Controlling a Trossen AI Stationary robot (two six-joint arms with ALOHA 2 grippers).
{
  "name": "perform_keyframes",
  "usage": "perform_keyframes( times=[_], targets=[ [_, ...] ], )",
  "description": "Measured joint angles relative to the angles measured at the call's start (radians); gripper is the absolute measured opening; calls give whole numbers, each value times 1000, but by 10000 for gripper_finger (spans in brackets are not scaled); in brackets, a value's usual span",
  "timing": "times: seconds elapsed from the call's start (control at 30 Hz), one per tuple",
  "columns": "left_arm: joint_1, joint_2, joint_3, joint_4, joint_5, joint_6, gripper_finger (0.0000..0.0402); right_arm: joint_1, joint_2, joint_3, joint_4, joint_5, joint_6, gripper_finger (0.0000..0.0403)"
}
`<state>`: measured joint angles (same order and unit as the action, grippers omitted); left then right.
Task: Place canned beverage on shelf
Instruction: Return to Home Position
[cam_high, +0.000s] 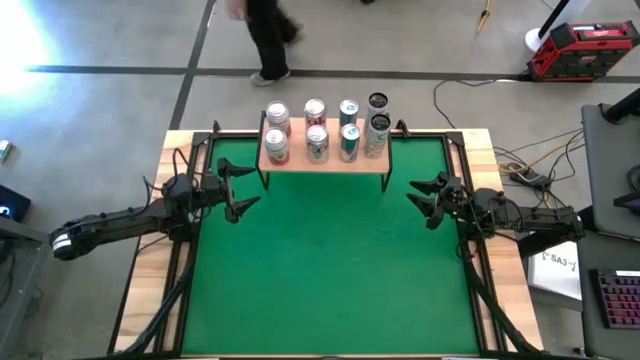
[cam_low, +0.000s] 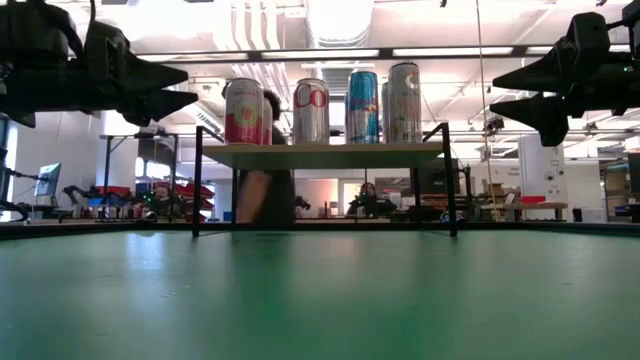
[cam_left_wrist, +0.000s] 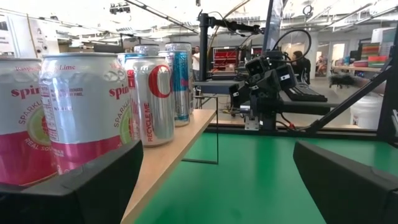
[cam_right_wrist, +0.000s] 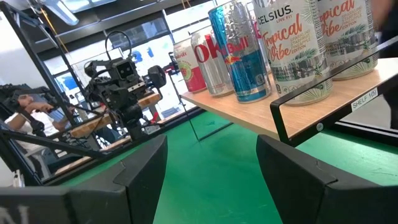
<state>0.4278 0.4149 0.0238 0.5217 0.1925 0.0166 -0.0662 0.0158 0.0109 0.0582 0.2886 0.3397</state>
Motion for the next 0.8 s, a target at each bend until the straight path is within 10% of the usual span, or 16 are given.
perform_keyframes(
  times=[0.8],
  targets=[
    [0, 50, 0, 0, 0, 0, 400, 0, 0, 0, 0, 0, 0, 238]
  ],
)
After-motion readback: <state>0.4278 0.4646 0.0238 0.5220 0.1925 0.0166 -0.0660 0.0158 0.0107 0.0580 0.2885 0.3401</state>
